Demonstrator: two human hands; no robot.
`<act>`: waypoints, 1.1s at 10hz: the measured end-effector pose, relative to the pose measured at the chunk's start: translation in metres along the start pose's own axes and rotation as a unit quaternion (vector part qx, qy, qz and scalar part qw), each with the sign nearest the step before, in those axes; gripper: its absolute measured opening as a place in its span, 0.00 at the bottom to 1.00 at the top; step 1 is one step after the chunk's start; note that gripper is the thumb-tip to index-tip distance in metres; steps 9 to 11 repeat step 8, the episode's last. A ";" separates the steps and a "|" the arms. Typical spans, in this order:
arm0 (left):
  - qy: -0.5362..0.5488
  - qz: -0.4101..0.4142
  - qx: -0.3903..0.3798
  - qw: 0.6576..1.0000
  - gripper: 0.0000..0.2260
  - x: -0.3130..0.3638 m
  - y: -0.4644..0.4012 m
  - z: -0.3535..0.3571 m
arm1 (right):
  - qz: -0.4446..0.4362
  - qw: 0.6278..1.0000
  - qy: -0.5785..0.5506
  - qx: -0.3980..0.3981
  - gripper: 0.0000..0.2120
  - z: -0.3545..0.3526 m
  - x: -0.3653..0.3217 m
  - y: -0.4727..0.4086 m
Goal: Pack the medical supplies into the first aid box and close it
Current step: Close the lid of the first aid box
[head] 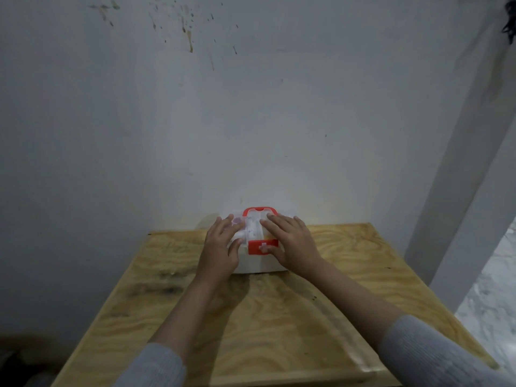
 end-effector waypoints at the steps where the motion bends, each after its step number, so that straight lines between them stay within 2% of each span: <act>1: -0.012 -0.002 -0.008 1.000 0.17 0.001 -0.012 0.002 | 0.023 0.999 -0.024 -0.029 0.26 0.009 0.009 -0.009; 3: -0.085 -0.015 -0.049 0.995 0.16 0.004 -0.053 0.007 | 0.113 0.985 -0.037 -0.125 0.26 0.024 0.021 -0.039; 5: -0.182 -0.044 -0.085 0.979 0.20 0.013 -0.062 0.013 | 0.157 0.977 -0.017 -0.146 0.28 0.027 0.018 -0.045; 6: -0.244 -0.074 -0.130 0.958 0.25 0.017 -0.057 0.010 | 0.174 0.972 0.034 -0.155 0.36 0.022 0.004 -0.037; 7: -0.221 -0.084 -0.097 0.967 0.33 0.023 -0.033 -0.001 | 0.195 0.979 -0.048 -0.045 0.34 -0.014 -0.016 -0.033; 8: -0.134 0.003 -0.037 0.990 0.27 0.006 0.046 0.006 | 0.157 0.918 -0.182 0.317 0.19 -0.106 -0.029 -0.013; 11: -0.134 0.003 -0.037 0.990 0.27 0.006 0.046 0.006 | 0.157 0.918 -0.182 0.317 0.19 -0.106 -0.029 -0.013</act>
Point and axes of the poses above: each hand's wrist, its own y-axis away from the middle knuckle, its own z-axis out of the palm, x = y × z, the point moved 8 cm from there along -y, towards the middle knuckle, and after that the axes turned 6 degrees about -z, right-handed, at the moved point
